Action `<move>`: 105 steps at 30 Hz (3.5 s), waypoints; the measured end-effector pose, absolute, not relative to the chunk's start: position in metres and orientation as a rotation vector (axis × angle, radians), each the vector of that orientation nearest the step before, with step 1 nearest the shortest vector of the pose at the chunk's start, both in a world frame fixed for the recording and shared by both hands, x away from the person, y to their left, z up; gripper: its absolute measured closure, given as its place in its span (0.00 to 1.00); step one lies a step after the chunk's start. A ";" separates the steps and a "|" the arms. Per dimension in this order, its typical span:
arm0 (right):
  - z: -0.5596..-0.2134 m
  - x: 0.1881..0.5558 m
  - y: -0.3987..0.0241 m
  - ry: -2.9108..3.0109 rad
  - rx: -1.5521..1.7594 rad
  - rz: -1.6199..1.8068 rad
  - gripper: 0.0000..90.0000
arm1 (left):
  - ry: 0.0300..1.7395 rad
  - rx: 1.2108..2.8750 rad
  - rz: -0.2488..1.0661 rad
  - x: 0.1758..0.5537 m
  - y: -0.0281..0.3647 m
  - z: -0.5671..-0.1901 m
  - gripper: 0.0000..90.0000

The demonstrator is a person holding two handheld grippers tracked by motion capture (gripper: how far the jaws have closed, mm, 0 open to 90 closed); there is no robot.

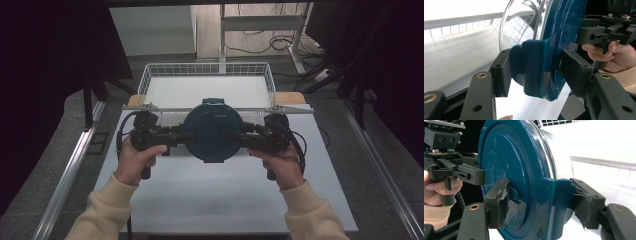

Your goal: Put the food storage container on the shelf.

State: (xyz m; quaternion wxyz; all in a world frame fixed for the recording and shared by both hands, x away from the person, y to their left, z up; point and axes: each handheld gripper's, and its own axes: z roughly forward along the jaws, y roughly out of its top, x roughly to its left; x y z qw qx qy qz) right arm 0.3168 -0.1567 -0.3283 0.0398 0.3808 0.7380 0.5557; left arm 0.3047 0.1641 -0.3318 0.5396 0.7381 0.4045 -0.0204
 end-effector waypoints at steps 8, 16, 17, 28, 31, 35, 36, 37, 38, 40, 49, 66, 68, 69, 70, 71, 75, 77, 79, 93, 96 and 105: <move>-0.311 0.334 -0.155 2.249 1.173 1.709 0.38 | 0.950 1.763 -0.042 0.325 0.166 -0.311 0.49; -0.290 0.357 -0.149 2.262 1.168 1.695 0.39 | 0.947 1.752 -0.045 0.348 0.173 -0.295 0.49; -0.286 0.363 -0.147 2.266 1.171 1.692 0.39 | 0.947 1.753 -0.046 0.352 0.174 -0.293 0.49; -0.270 0.397 -0.144 2.274 1.194 1.679 0.39 | 0.960 1.740 -0.082 0.392 0.178 -0.281 0.49; -0.270 0.410 -0.144 2.278 1.225 1.679 0.39 | 0.969 1.736 -0.095 0.406 0.179 -0.281 0.50; -0.275 0.428 -0.143 2.282 1.247 1.677 0.39 | 0.987 1.729 -0.112 0.422 0.180 -0.288 0.50; -0.277 0.432 -0.142 2.286 1.256 1.677 0.39 | 0.991 1.728 -0.106 0.425 0.180 -0.290 0.50; -0.282 0.440 -0.142 2.293 1.277 1.682 0.39 | 1.001 1.721 -0.112 0.432 0.181 -0.294 0.50; -0.282 0.440 -0.142 2.293 1.277 1.682 0.39 | 1.001 1.721 -0.112 0.432 0.181 -0.294 0.50; -0.286 0.447 -0.141 2.298 1.296 1.685 0.39 | 1.015 1.718 -0.126 0.438 0.182 -0.298 0.50; -0.303 0.476 -0.141 2.295 1.398 1.703 0.38 | 1.066 1.676 -0.184 0.462 0.183 -0.315 0.49; -0.327 0.510 -0.149 2.112 1.810 1.803 0.33 | 1.213 1.428 -0.374 0.502 0.178 -0.350 0.38; -0.328 0.510 -0.149 2.106 1.811 1.803 0.33 | 1.210 1.427 -0.372 0.502 0.178 -0.350 0.38; -0.328 0.510 -0.149 2.105 1.812 1.802 0.33 | 1.211 1.427 -0.370 0.502 0.177 -0.350 0.38; -0.328 0.510 -0.149 2.104 1.812 1.801 0.33 | 1.211 1.432 -0.358 0.501 0.176 -0.350 0.38; -0.327 0.509 -0.148 2.094 1.809 1.791 0.32 | 1.217 1.440 -0.329 0.499 0.175 -0.348 0.36; -0.317 0.494 -0.142 2.027 1.736 1.657 0.15 | 1.223 1.436 -0.186 0.483 0.179 -0.337 0.28; -0.309 0.481 -0.142 2.016 1.684 1.612 0.11 | 1.201 1.445 -0.121 0.469 0.184 -0.329 0.27; -0.299 0.453 -0.143 2.036 1.540 1.539 0.10 | 1.167 1.484 -0.061 0.449 0.188 -0.323 0.27; -0.341 0.310 -0.204 2.116 1.103 1.502 0.15 | 1.056 1.717 0.199 0.292 0.214 -0.387 0.27; -0.366 0.288 -0.218 2.134 1.102 1.478 0.16 | 1.051 1.728 0.190 0.269 0.216 -0.407 0.27; -0.439 0.265 -0.235 2.228 1.187 1.363 0.17 | 1.100 1.787 0.187 0.250 0.215 -0.450 0.27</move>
